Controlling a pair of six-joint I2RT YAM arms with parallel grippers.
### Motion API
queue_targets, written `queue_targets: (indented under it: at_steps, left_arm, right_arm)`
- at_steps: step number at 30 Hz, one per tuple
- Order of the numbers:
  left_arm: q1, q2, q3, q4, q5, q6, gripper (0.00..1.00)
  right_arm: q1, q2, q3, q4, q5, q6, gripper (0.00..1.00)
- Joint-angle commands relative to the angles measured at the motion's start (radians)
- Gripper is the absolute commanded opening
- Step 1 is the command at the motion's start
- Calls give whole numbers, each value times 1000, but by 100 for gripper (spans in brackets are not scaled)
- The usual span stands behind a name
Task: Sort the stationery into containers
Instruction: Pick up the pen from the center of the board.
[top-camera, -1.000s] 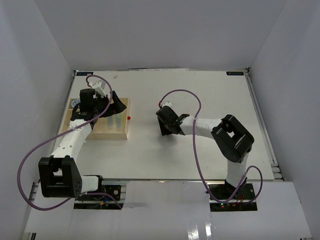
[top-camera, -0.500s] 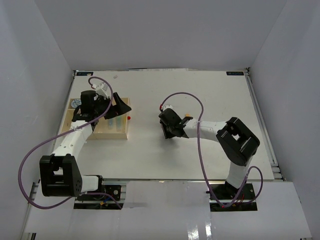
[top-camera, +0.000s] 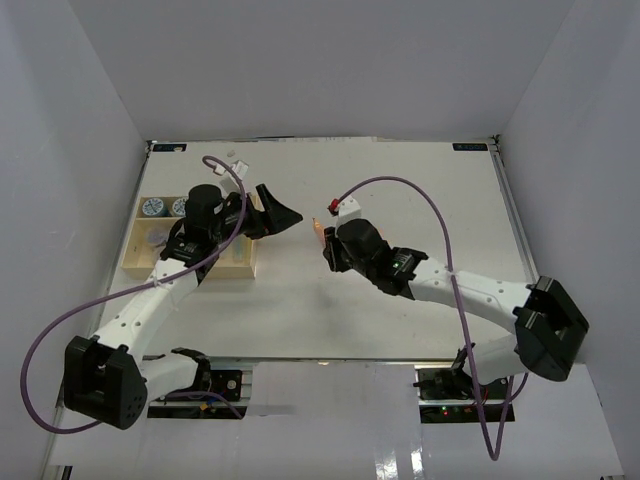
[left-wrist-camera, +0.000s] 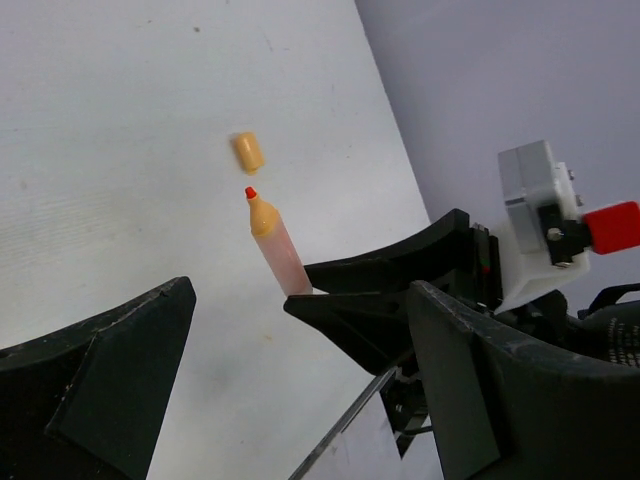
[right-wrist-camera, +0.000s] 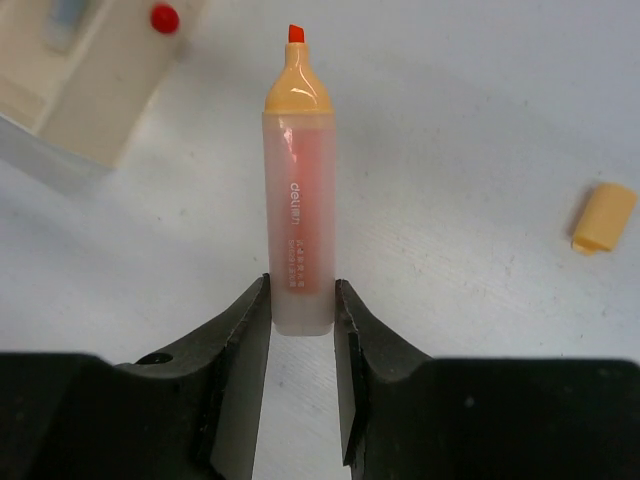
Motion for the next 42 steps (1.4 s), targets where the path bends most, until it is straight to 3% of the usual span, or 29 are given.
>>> queue_targets:
  at_steps: [1,5,6,16,20,26,36,42]
  left_arm:
    - [-67,-39,-18,117,-118,-93,98]
    - [-150,-39,-3,174,-244,-100,98]
    - [-210,-31,4,202,-337,-112,98]
    - [-352,67,56,263,-457,-112,96]
    - [-391,90,43,298,-497,-112,89]
    - [-421,114,34,348,-512,-112,70]
    - [-452,134,11,372,-525,-119,59]
    - [-457,127,2,389,-522,-120,42]
  right_arm:
    - [10,-97,-46,205,43,-25,12]
    - [22,-192,-86,314,59,-48,13]
    - [27,-223,-110,365,76,-66,14]
    - [32,-260,-135,417,79,-85,14]
    - [33,-264,-140,424,83,-82,14]
    - [35,-277,-157,437,89,-70,14]
    - [35,-297,-173,454,110,-51,14]
    - [35,-297,-183,463,113,-36,14]
